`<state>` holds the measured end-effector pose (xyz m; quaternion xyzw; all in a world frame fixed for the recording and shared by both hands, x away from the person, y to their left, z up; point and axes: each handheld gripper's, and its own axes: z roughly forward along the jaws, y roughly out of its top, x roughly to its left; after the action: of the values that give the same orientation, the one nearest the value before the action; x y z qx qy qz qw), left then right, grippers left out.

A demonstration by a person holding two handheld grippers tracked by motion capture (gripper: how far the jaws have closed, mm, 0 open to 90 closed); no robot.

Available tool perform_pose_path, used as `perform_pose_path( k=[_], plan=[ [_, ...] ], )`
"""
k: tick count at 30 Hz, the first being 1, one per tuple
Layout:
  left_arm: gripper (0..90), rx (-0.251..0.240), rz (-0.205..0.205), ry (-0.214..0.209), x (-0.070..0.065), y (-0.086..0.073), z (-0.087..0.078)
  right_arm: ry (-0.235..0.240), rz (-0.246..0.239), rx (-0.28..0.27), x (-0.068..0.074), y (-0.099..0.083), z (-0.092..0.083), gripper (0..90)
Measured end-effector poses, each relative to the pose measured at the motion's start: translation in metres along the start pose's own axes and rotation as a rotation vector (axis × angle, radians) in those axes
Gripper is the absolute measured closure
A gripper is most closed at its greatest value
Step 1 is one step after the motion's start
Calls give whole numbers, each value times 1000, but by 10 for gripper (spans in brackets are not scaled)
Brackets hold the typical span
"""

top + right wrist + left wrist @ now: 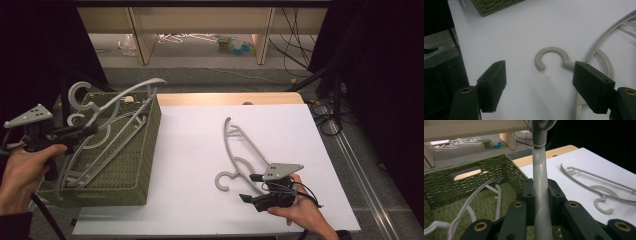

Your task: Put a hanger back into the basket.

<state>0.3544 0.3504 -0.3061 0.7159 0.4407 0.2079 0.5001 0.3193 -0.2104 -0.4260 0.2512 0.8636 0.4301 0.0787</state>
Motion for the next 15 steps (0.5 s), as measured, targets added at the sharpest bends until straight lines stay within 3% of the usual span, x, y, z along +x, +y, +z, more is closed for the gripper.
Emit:
perform_pose_path(
  k=[5, 15],
  plan=[
    [787, 5, -12, 33, 14, 1, 1, 1, 0, 2, 0, 0, 0, 282],
    [787, 55, 12, 68, 42, 4, 8, -1, 5, 4, -1, -1, 0, 281]
  ],
)
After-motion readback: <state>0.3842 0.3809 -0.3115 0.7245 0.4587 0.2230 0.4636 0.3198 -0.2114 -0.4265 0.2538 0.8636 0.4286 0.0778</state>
